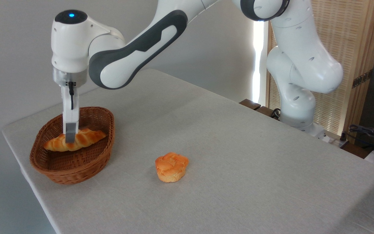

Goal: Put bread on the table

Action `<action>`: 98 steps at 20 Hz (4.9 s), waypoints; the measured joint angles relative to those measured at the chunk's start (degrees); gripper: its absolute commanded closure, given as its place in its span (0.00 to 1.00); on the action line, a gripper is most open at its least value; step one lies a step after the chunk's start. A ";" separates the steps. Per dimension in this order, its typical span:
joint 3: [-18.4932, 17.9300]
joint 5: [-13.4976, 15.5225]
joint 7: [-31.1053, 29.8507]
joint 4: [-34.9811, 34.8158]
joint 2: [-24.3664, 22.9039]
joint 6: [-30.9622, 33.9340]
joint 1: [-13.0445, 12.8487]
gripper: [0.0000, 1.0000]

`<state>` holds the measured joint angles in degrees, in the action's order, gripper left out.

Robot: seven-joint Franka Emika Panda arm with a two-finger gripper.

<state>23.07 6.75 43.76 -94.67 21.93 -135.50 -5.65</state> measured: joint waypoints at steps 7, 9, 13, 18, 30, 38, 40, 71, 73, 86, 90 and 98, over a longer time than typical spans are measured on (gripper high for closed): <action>2.02 -6.24 0.00 -0.17 3.63 -3.59 -0.04 0.00; 2.55 -7.15 0.00 -0.31 4.94 -5.37 -0.03 0.03; 2.79 -7.44 0.00 -0.31 5.41 -5.93 0.04 0.57; 2.83 -7.46 0.00 -0.30 5.40 -5.94 0.05 0.79; 2.86 -7.45 -0.16 -0.04 4.52 -5.27 0.54 0.78; 2.86 -4.16 -2.33 1.60 -2.27 9.01 2.84 0.76; 2.82 -1.97 -2.33 1.59 -4.63 13.70 3.69 0.76; 1.38 -5.10 0.86 -18.32 -17.77 38.11 7.04 0.00; 1.38 -5.10 0.86 -18.32 -17.77 38.11 7.04 0.00; 1.38 -5.11 0.90 -18.20 -18.22 38.13 7.04 0.00; 1.35 -5.11 0.90 -17.67 -18.43 38.16 7.04 0.00; -6.96 -5.14 -1.48 -2.25 -20.18 42.11 7.48 0.00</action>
<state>16.11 1.61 42.27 -96.93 1.75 -93.39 1.83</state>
